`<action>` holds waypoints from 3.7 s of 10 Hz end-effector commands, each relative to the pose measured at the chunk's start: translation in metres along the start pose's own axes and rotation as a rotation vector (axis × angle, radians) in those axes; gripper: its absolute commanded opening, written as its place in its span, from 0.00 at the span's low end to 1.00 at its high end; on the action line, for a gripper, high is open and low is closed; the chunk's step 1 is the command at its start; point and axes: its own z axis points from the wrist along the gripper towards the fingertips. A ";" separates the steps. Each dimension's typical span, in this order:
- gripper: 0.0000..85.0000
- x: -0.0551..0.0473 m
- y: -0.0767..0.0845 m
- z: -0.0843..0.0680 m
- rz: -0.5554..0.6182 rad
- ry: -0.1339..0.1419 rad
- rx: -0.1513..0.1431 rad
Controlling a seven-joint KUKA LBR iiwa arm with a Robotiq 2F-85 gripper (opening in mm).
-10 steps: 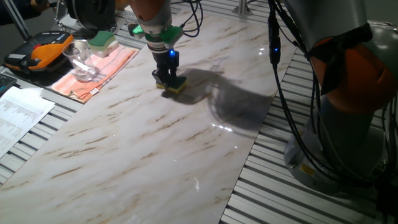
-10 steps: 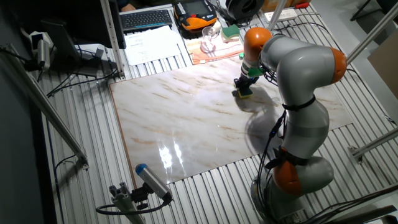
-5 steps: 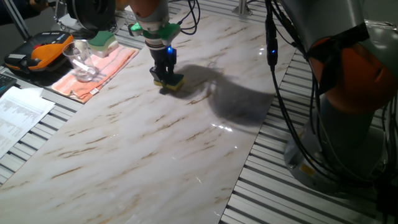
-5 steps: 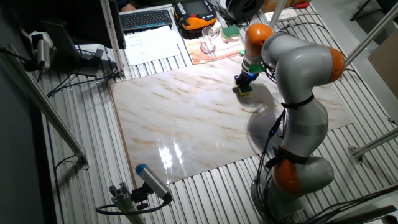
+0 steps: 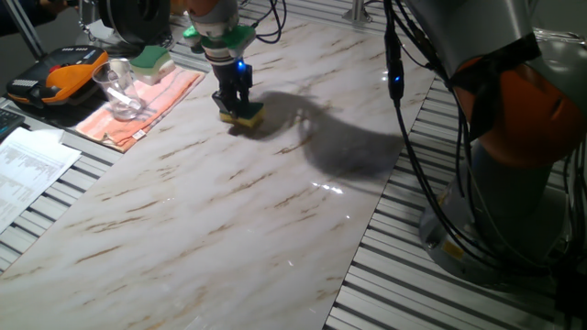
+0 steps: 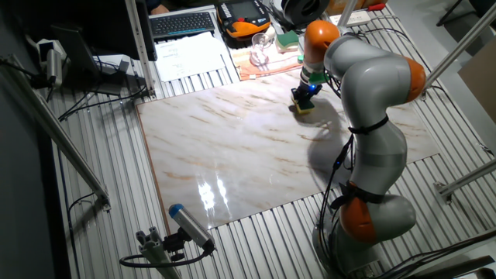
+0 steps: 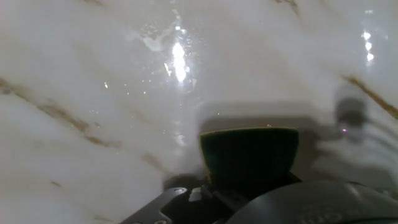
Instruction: Clean the tabletop with a sponge
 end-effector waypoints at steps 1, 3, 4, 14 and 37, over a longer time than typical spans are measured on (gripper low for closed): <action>0.00 -0.001 0.000 0.002 0.000 0.000 -0.001; 0.00 -0.004 0.000 0.005 0.000 0.000 -0.006; 0.00 -0.005 -0.001 0.007 -0.002 0.000 -0.006; 0.00 -0.034 0.004 -0.006 0.000 0.033 -0.006; 0.00 -0.035 0.007 0.018 -0.020 0.000 -0.043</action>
